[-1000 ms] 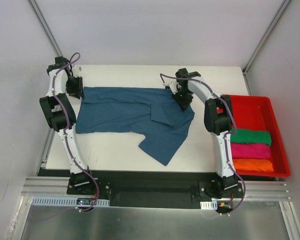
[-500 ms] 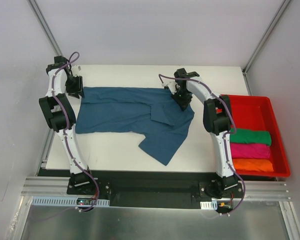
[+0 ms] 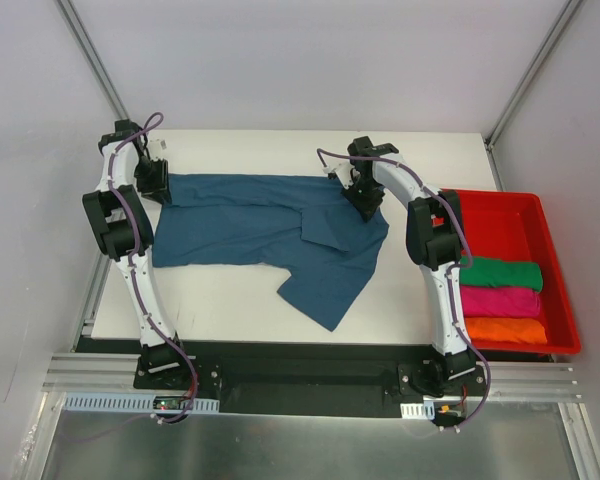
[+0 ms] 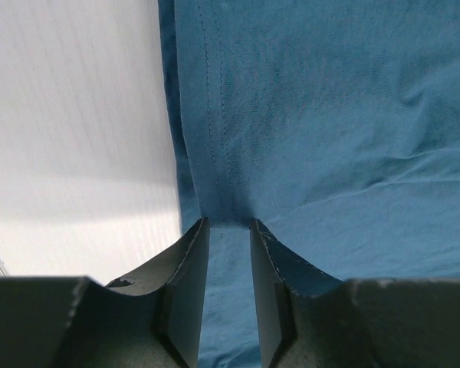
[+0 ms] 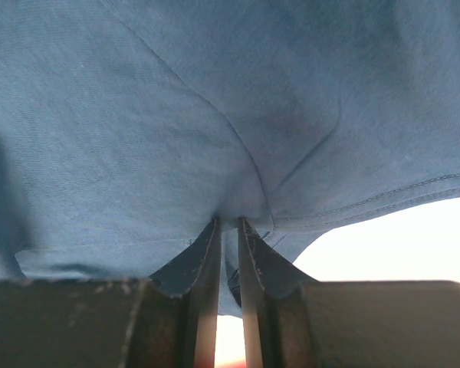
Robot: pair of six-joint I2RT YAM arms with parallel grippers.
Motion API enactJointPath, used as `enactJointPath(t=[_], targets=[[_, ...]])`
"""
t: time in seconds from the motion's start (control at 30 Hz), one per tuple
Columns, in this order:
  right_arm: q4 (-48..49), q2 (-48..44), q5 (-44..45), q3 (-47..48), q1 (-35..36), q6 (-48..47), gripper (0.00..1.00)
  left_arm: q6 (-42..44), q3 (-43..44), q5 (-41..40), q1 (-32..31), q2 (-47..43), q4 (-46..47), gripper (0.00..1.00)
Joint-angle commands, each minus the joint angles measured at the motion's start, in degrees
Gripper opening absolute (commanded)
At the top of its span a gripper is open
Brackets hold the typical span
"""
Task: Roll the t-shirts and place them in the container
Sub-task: Fold the T-shirt at the center of the board.
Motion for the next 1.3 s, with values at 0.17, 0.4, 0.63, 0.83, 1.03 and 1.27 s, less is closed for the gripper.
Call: enactJointPath(t=[0.17,0.4,0.63,0.83,1.03,1.27], targets=[[-0.9,0.6,0.9,1.4,0.5,-0.8,0.17,1.9,2.0,-1.9,0.0,1.6,-1.6,0.37],[-0.8,0.2,2.9,1.0,0.5,-1.1,0.17,2.7,1.5,-0.6,0.1,1.1,-1.8,0.0],[-0.7,-0.2,3.2,0.8,0.4,-1.8,0.16,4.3,0.2,-1.4,0.6,-2.4,-1.7,0.0],[-0.8,-0.2,3.7,-0.6,-0.2,-2.7,0.14,8.9,-7.7,-2.5,0.7,-5.2,-2.4,0.0],[-1.0,-0.1,4.7,-1.5,-0.9,-4.0,0.13,8.6,-10.5,-7.6,1.1,-5.9,-1.1,0.0],[-0.9,0.6,6.4,-0.6,-2.9,-5.0,0.12,10.7,-9.8,-8.1,1.0,-7.4,-0.5,0.23]])
